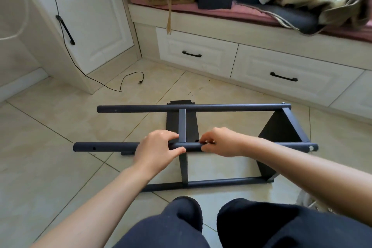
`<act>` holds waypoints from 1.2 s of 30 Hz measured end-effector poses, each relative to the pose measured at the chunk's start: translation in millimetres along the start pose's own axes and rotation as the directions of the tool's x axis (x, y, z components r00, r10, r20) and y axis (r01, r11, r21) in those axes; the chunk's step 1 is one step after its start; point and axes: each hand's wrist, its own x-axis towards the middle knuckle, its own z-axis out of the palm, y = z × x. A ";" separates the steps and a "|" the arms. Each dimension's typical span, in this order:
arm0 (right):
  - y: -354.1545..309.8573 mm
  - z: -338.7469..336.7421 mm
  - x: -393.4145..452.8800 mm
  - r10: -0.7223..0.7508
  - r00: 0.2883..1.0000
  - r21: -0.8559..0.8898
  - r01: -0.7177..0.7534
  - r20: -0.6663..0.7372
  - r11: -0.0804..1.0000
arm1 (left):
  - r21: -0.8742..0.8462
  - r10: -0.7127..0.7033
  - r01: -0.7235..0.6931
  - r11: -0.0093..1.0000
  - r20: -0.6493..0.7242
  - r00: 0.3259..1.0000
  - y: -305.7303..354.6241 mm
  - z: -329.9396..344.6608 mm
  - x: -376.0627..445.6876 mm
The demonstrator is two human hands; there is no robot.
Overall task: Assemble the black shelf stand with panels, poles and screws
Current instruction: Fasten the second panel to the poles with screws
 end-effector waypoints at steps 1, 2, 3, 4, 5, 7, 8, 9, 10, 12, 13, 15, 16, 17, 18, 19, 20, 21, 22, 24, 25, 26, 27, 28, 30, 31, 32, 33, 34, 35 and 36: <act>1.7 2.4 -2.4 0.002 1.000 -0.007 -0.002 -0.017 1.000 | -0.023 -0.028 0.027 0.999 -0.046 0.999 1.7 -0.1 -6.6; 3.1 4.7 -3.8 0.004 1.000 -0.013 -0.004 -0.031 1.000 | -0.042 -0.043 0.039 0.998 -0.091 0.995 2.4 -0.6 -12.7; 3.8 6.6 -4.5 0.005 0.999 -0.014 -0.005 -0.042 1.000 | -0.058 -0.055 0.048 0.997 -0.131 0.990 2.0 -1.6 -18.4; 4.3 8.1 -4.9 0.006 0.999 -0.011 -0.006 -0.051 1.000 | -0.082 -0.062 0.048 0.995 -0.178 0.982 1.2 -3.3 -23.7; 4.6 9.2 -5.0 0.003 0.998 -0.003 -0.003 -0.057 1.000 | -0.119 -0.082 0.056 0.991 -0.228 0.970 0.9 -5.8 -29.0; 5.2 9.7 -5.1 -0.001 0.998 0.018 0.002 -0.060 1.000 | -0.272 -0.204 0.127 0.954 -0.277 0.939 -0.2 -7.5 -38.0; 6.3 9.6 -4.6 0.000 0.998 0.032 0.002 -0.061 0.999 | -0.381 -0.308 0.204 0.902 -0.236 0.922 -1.8 -5.8 -41.5; 7.7 9.7 -3.9 0.001 0.998 0.048 0.002 -0.064 0.999 | -0.503 -0.421 0.303 0.809 -0.138 0.896 -3.6 -3.1 -43.3; 9.4 10.5 -3.3 0.007 0.998 0.061 -0.003 -0.066 0.998 | -0.639 -0.520 0.403 0.655 0.005 0.854 -5.8 0.7 -42.3; 12.6 12.4 -1.0 0.016 0.997 0.081 -0.010 -0.070 0.997 | -0.829 -0.604 0.523 0.199 0.316 0.732 -7.9 7.4 -33.1; 13.9 12.7 0.5 0.015 0.997 0.088 -0.009 -0.071 0.996 | -0.862 -0.592 0.508 -0.010 0.414 0.692 -7.8 10.2 -27.3; 16.4 13.5 2.9 0.016 0.997 0.101 -0.008 -0.070 0.995 | -0.874 -0.563 0.414 -0.255 0.483 0.671 -4.2 15.2 -15.1; 17.4 13.7 4.1 0.019 0.997 0.106 -0.011 -0.074 0.994 | -0.872 -0.550 0.363 -0.329 0.489 0.676 -1.8 17.8 -9.3; 18.0 13.7 5.1 0.025 0.997 0.111 -0.016 -0.079 0.994 | -0.869 -0.543 0.319 -0.379 0.487 0.684 -0.5 20.5 -4.3; 17.6 13.7 5.4 0.032 0.996 0.112 -0.023 -0.082 0.993 | -0.867 -0.544 0.286 -0.408 0.483 0.686 0.2 22.9 -0.1; 16.4 13.6 5.3 0.036 0.996 0.106 -0.027 -0.085 0.994 | -0.866 -0.549 0.263 -0.425 0.477 0.687 0.5 23.8 2.9; 15.3 12.4 5.6 0.037 0.995 0.098 -0.028 -0.093 0.995 | -0.869 -0.554 0.245 -0.429 0.468 0.689 0.2 24.1 6.0; 14.4 10.0 5.7 0.037 0.994 0.096 -0.027 -0.105 0.995 | -0.876 -0.558 0.236 -0.421 0.455 0.694 0.3 22.7 9.7; 13.7 7.1 5.5 0.041 0.992 0.103 -0.029 -0.118 0.994 | -0.884 -0.560 0.234 -0.405 0.443 0.700 0.5 20.5 13.5; 12.1 -1.4 6.6 0.042 0.988 0.120 -0.024 -0.146 0.992 | -0.898 -0.554 0.234 -0.372 0.417 0.720 1.6 12.9 22.3; 11.4 -6.6 7.0 0.036 0.987 0.127 -0.016 -0.156 0.992 | -0.906 -0.548 0.236 -0.353 0.404 0.732 2.8 8.0 26.4; 11.1 -12.0 7.4 0.028 0.986 0.137 -0.005 -0.167 0.991 | -0.914 -0.543 0.239 -0.329 0.390 0.744 4.6 2.5 30.5; 11.1 -17.9 7.6 0.021 0.983 0.152 0.007 -0.181 0.988 | -0.921 -0.536 0.240 -0.305 0.375 0.756 7.4 -3.9 34.7; 11.1 -23.9 7.6 0.018 0.980 0.169 0.016 -0.196 0.985 | -0.929 -0.530 0.240 -0.281 0.359 0.768 11.1 -10.7 39.3; 12.1 -36.2 5.3 0.015 0.973 0.202 0.033 -0.232 0.979 | -0.943 -0.511 0.238 -0.231 0.326 0.796 19.7 -26.3 49.9; 12.9 -42.3 3.6 0.010 0.967 0.218 0.047 -0.254 0.975 | -0.949 -0.495 0.241 -0.204 0.313 0.811 24.1 -34.6 55.4; 13.6 -48.1 1.4 0.008 0.961 0.238 0.060 -0.277 0.969 | -0.953 -0.473 0.247 -0.175 0.302 0.828 29.1 -42.9 60.7; 14.0 -53.4 -1.5 0.012 0.954 0.261 0.070 -0.299 0.963 | -0.956 -0.446 0.254 -0.147 0.293 0.845 34.7 -51.2 65.9; 14.7 -58.6 -4.6 0.020 0.948 0.285 0.076 -0.318 0.955 | -0.959 -0.423 0.258 -0.118 0.283 0.861 40.4 -59.1 71.5; 15.4 -63.7 -7.9 0.032 0.942 0.309 0.077 -0.334 0.948 | -0.962 -0.403 0.258 -0.084 0.270 0.875 47.1 -66.4 77.3; 16.8 -67.9 -11.3 0.044 0.936 0.329 0.079 -0.350 0.941 | -0.966 -0.385 0.254 -0.052 0.254 0.887 54.1 -72.5 83.3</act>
